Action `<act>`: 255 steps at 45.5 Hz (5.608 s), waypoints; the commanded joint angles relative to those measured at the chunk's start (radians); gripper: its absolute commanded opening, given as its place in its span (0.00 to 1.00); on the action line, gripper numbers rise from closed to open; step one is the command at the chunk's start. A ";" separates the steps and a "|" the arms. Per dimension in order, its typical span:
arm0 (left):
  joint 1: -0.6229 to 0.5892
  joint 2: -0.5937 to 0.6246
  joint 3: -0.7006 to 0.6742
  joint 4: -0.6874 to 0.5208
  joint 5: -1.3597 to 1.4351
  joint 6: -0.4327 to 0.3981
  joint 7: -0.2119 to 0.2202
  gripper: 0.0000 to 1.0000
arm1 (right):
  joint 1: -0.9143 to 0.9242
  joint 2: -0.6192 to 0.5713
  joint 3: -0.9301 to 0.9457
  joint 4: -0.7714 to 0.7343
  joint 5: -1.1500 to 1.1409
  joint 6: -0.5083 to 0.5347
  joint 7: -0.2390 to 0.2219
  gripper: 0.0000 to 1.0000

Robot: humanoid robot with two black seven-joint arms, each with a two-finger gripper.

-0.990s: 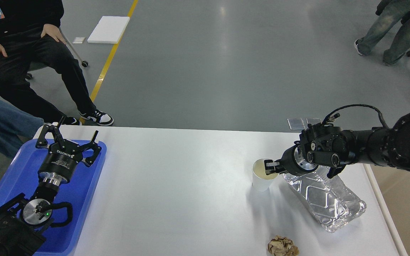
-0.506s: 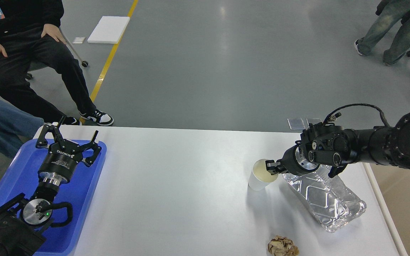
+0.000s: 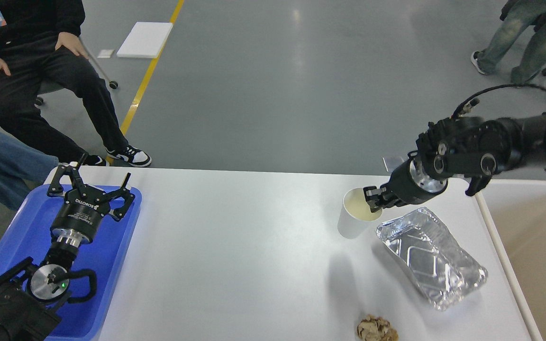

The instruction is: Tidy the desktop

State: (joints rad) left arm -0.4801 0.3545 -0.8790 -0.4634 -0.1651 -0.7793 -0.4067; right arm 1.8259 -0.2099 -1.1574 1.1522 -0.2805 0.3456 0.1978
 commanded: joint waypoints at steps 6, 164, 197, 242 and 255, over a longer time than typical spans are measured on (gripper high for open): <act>0.000 0.000 0.000 0.000 -0.001 0.000 0.000 0.99 | 0.328 -0.092 -0.079 0.176 -0.108 0.125 0.000 0.00; 0.001 0.001 0.000 0.002 -0.001 0.000 -0.003 0.99 | -1.126 -0.411 0.502 -1.100 -0.039 -0.131 -0.006 0.00; 0.001 0.001 0.000 0.002 -0.001 0.000 -0.003 0.99 | -1.208 -0.330 0.611 -1.100 -0.035 -0.547 -0.017 0.99; 0.001 0.001 0.000 0.002 -0.001 0.000 -0.001 0.99 | -0.970 -0.381 0.918 -1.026 0.102 -0.289 -0.018 1.00; 0.001 0.001 0.000 0.002 -0.001 0.000 -0.003 0.99 | -0.918 -0.531 1.090 -0.775 0.242 -0.257 -0.011 1.00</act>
State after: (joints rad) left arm -0.4786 0.3559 -0.8790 -0.4623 -0.1657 -0.7793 -0.4092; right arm 0.8579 -0.6238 -0.2269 0.1774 -0.1268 0.0393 0.1796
